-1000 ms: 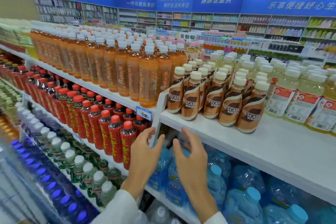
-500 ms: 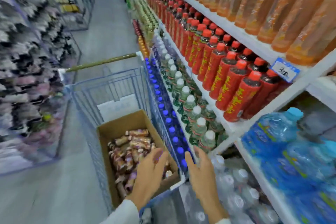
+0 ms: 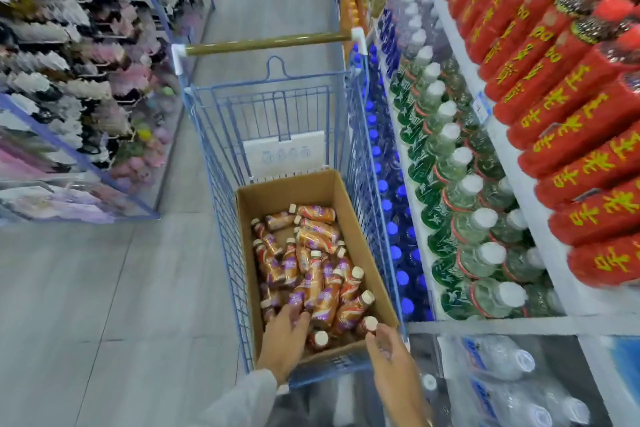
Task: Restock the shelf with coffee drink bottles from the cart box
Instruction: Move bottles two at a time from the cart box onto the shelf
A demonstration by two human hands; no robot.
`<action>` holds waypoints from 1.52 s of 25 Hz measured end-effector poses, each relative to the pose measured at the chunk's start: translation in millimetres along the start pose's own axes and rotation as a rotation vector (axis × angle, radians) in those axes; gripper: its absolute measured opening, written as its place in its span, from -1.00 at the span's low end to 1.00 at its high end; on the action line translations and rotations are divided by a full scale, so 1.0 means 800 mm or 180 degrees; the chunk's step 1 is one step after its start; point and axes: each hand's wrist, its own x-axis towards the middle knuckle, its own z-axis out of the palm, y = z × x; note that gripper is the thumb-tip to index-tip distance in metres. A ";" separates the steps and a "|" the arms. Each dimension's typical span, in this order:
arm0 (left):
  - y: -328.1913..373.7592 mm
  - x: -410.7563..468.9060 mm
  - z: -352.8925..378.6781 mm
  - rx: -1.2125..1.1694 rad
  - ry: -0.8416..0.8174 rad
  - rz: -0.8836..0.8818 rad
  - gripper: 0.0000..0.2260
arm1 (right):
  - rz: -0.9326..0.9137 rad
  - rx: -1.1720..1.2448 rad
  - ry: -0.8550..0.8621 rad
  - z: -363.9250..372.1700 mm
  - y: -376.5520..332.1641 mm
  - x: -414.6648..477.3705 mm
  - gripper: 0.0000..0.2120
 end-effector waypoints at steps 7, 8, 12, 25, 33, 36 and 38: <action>-0.003 0.150 0.056 0.0226 -0.0404 -0.0842 -0.56 | 0.0455 0.0306 -0.0271 0.030 0.005 0.031 -0.74; -0.004 0.172 0.066 0.0297 -0.0439 -0.0849 -0.56 | 0.0438 0.0303 -0.0291 0.034 0.005 0.038 -0.75; -0.022 0.238 0.114 0.0949 -0.0476 -0.0732 -0.63 | 0.0398 0.0204 -0.0383 0.048 0.023 0.064 -0.78; -0.019 0.199 0.056 0.0366 -0.0045 -0.0674 -0.47 | 0.0461 -0.0871 -0.0573 0.097 -0.009 0.146 -0.76; -0.018 0.100 -0.044 -0.1089 0.0059 -0.0946 -0.37 | 0.1173 -0.1284 -0.0519 0.214 0.004 0.241 -0.30; -0.016 0.092 -0.047 -0.1399 0.0036 -0.1391 -0.15 | 0.1320 -0.1613 -0.0165 0.230 0.015 0.258 -0.22; -0.016 0.089 -0.050 -0.1424 0.0022 -0.1481 -0.13 | 0.1332 -0.1595 -0.0254 0.228 0.016 0.262 -0.25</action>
